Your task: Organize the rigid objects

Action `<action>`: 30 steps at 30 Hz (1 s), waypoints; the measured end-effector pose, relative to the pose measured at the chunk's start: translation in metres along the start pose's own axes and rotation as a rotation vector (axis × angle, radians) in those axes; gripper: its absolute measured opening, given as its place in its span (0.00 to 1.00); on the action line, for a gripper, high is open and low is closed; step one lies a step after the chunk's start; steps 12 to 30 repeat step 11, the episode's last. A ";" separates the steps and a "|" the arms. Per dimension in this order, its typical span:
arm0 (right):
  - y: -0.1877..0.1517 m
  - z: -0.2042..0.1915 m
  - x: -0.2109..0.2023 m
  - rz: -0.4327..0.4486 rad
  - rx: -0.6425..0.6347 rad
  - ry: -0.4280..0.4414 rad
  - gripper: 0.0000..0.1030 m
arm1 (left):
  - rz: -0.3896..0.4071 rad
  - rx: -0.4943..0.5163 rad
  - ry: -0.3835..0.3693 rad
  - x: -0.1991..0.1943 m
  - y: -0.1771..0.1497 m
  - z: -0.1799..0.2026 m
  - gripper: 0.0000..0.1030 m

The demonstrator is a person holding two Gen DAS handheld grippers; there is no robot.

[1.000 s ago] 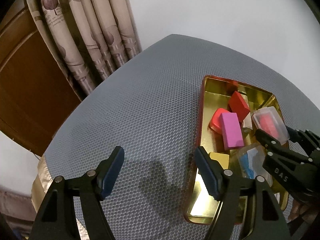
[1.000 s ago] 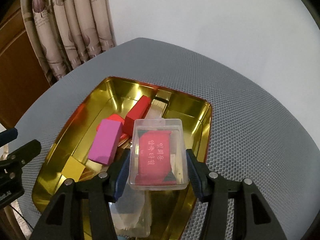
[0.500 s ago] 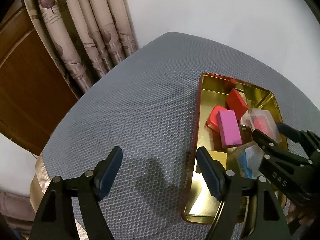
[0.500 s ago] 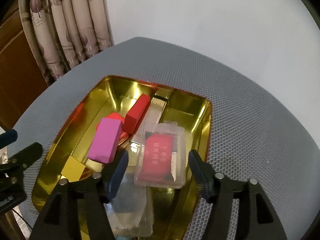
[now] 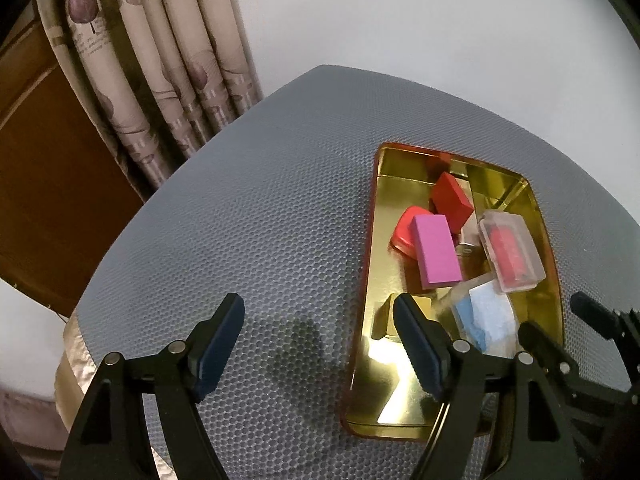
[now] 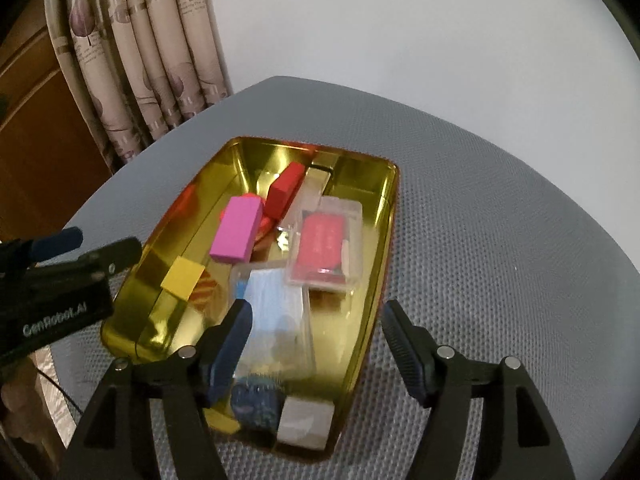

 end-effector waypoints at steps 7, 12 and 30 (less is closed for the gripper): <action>-0.006 -0.006 -0.013 0.016 -0.009 0.000 0.67 | 0.002 0.010 -0.024 -0.002 -0.001 0.006 0.73; -0.007 -0.009 -0.019 0.033 -0.031 -0.017 0.67 | 0.008 0.026 -0.029 -0.005 0.000 0.011 0.77; -0.007 -0.009 -0.019 0.033 -0.031 -0.017 0.67 | 0.008 0.026 -0.029 -0.005 0.000 0.011 0.77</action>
Point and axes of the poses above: each gripper's, at about its wrist camera, not at the fingertips, and x roughly the way its jaws point, z to its right, y to its top, the point moved 5 cm from there along x, roughly the way its jaws point, and after that the axes turned 5 degrees about -y, right-handed, at the moved point
